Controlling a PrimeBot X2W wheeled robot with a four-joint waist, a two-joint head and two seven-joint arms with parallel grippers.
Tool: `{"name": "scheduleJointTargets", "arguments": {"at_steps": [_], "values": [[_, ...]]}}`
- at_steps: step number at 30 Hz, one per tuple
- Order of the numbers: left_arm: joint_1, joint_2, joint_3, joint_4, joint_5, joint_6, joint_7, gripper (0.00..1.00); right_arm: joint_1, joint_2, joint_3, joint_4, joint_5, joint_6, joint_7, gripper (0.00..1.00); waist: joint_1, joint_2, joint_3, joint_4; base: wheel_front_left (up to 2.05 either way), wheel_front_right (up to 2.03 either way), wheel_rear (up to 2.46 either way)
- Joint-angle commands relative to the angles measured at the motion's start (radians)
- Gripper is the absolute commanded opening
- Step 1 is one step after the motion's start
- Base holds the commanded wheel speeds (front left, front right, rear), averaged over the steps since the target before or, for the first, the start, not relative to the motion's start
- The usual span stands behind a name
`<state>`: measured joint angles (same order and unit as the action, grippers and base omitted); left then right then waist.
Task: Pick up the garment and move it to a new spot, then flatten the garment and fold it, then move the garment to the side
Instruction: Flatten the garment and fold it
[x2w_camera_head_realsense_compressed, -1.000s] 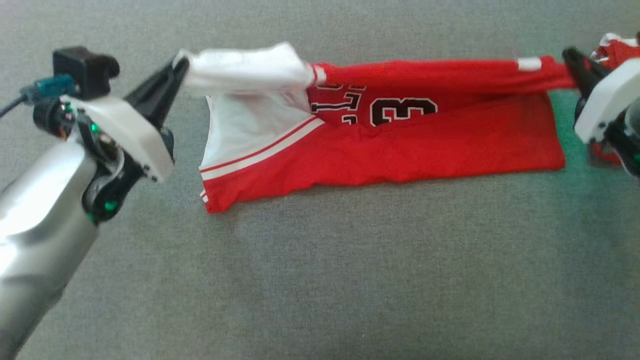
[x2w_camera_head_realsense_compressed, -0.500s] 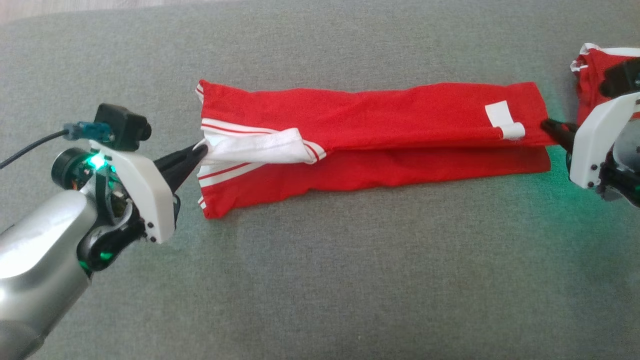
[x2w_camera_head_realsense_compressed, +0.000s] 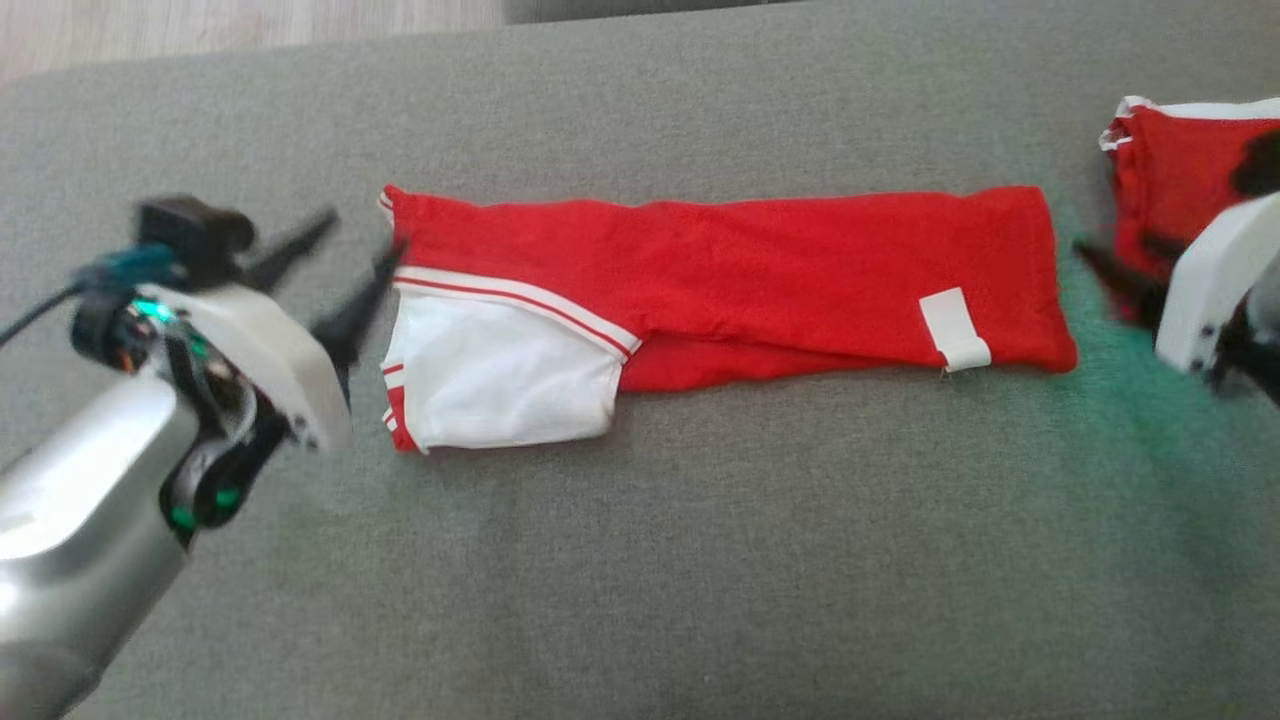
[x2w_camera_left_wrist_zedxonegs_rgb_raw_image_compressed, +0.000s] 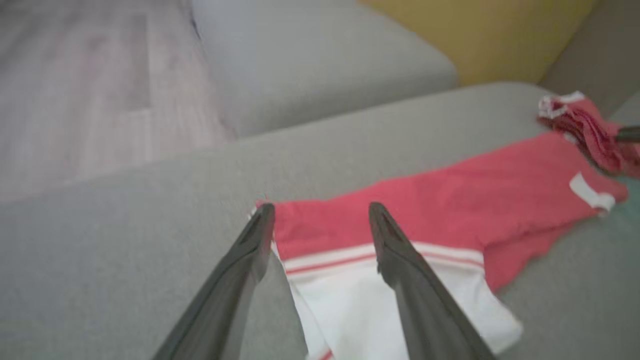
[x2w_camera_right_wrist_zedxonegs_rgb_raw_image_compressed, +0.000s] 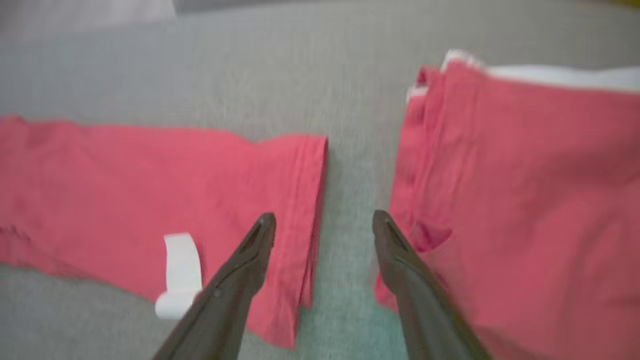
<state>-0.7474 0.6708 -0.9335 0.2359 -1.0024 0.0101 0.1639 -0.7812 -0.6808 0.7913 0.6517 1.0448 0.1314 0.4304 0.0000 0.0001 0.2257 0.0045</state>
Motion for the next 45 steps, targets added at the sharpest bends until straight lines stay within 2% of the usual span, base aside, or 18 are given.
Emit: {"name": "scheduleJointTargets", "arguments": {"at_steps": [1,9,13,18,21,25,28,32,36,45], "values": [[-0.045,0.024,0.071,-0.013,0.005,0.016,-0.034,1.00,-0.024,-0.020,-0.019,-0.022,-0.009,-0.001,-0.039,1.00,0.0000,-0.0001,-0.007,-0.004,0.00,0.00,0.00],[0.000,-0.069,0.212,0.010,0.021,0.125,-0.372,1.00,-0.043,0.095,-0.126,-0.030,-0.106,-0.001,-0.451,1.00,0.0000,-0.0001,-0.054,-0.016,0.00,0.00,0.00],[0.069,-0.115,0.300,-0.008,0.044,0.175,-0.422,1.00,-0.021,0.177,-0.194,-0.003,-0.190,-0.001,-0.629,1.00,0.0000,-0.0001,-0.079,-0.019,0.00,0.00,0.00],[0.225,-0.211,0.480,-0.085,0.174,0.208,-0.425,1.00,0.048,0.315,-0.331,0.025,-0.318,-0.001,-0.688,1.00,0.0000,-0.0001,-0.104,-0.020,0.00,0.00,0.00],[0.334,-0.275,0.549,-0.093,0.249,0.198,-0.425,1.00,0.124,0.412,-0.449,0.007,-0.408,-0.001,-0.691,1.00,0.0000,-0.0001,-0.119,-0.020,0.00,0.00,0.00],[0.439,-0.353,0.606,-0.082,0.337,0.161,-0.425,1.00,0.266,0.545,-0.609,-0.049,-0.530,-0.001,-0.692,1.00,0.0000,-0.0001,-0.133,-0.013,0.00,0.00,0.00],[0.492,-0.407,0.642,-0.067,0.397,0.128,-0.425,1.00,0.363,0.600,-0.679,-0.096,-0.617,-0.001,-0.692,1.00,0.0000,-0.0001,-0.139,-0.009,0.00,0.00,0.00],[0.533,-0.464,0.679,-0.038,0.469,0.083,-0.425,1.00,0.445,0.626,-0.725,-0.141,-0.681,-0.001,-0.692,1.00,0.0000,-0.0001,-0.141,-0.007,0.00,0.00,0.00],[0.548,-0.509,0.726,-0.023,0.519,0.045,-0.426,1.00,0.472,0.630,-0.719,-0.168,-0.694,-0.001,-0.692,1.00,0.0000,-0.0001,-0.140,-0.007,0.00,0.00,0.00],[0.537,-0.561,0.780,0.015,0.593,-0.015,-0.426,1.00,0.467,0.630,-0.703,-0.182,-0.714,-0.001,-0.692,1.00,0.0000,-0.0001,-0.125,0.000,0.00,0.00,0.00]]}}
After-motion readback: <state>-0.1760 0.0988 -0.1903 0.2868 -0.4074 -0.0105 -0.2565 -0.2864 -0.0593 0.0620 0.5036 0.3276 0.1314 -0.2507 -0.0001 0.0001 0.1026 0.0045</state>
